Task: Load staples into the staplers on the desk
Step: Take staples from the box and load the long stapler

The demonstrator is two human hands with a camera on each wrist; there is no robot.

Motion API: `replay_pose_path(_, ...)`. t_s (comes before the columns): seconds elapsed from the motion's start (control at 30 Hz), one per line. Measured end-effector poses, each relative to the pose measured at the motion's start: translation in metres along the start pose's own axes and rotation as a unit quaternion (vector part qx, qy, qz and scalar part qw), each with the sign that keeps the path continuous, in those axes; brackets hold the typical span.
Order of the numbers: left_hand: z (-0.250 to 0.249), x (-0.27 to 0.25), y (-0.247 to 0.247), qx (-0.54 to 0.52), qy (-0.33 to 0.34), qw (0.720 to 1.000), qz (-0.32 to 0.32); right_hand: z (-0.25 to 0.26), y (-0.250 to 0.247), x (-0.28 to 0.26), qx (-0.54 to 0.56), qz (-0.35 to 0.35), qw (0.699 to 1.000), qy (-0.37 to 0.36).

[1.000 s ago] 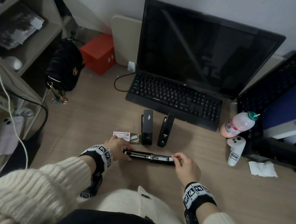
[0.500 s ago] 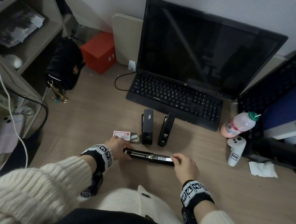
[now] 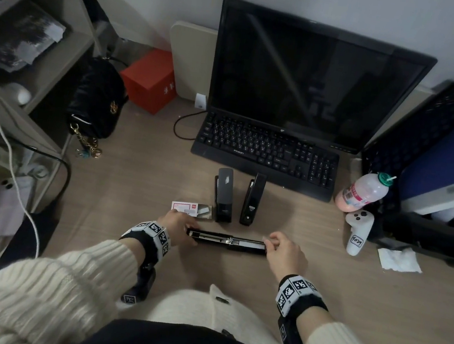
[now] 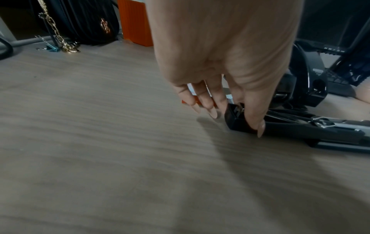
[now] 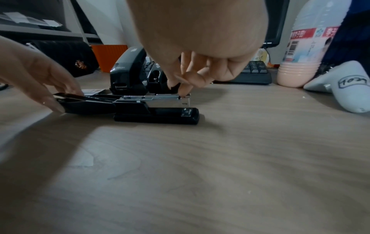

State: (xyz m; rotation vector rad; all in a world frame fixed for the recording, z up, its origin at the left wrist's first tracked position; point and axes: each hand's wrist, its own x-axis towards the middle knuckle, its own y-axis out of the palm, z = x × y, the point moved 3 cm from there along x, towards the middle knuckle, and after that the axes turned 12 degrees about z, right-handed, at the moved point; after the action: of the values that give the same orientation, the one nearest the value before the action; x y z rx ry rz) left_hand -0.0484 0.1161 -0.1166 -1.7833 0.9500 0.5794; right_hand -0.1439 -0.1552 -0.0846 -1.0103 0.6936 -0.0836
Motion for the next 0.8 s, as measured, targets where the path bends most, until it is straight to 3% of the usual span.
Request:
replay_pose_path(0.13, 0.004, 0.001, 0.001, -0.004, -0.021, 1.0, -0.003, -0.012, 0.001, 0.004, 0.028, -0.012, 1.0, -0.007)
replay_pose_path(0.23, 0.007, 0.002, 0.003, -0.019, -0.03, 0.999, -0.001, -0.026, 0.012, 0.014, 0.035, 0.07, 0.997, 0.013)
replay_pose_path(0.33, 0.01, 0.005, 0.006, -0.023, -0.03, 0.999, -0.003, -0.03, 0.025, 0.02, 0.133, 0.131, 0.982, 0.027)
replay_pose_path(0.43, 0.008, 0.005, 0.008, -0.03, -0.03, 0.999, -0.006, -0.033, 0.03, 0.023, 0.206, 0.137, 0.968, 0.031)
replay_pose_path(0.8, 0.003, -0.002, 0.006, -0.064, 0.011, 0.998, 0.007, -0.033, 0.026, 0.027, 0.232, 0.183, 0.953, 0.061)
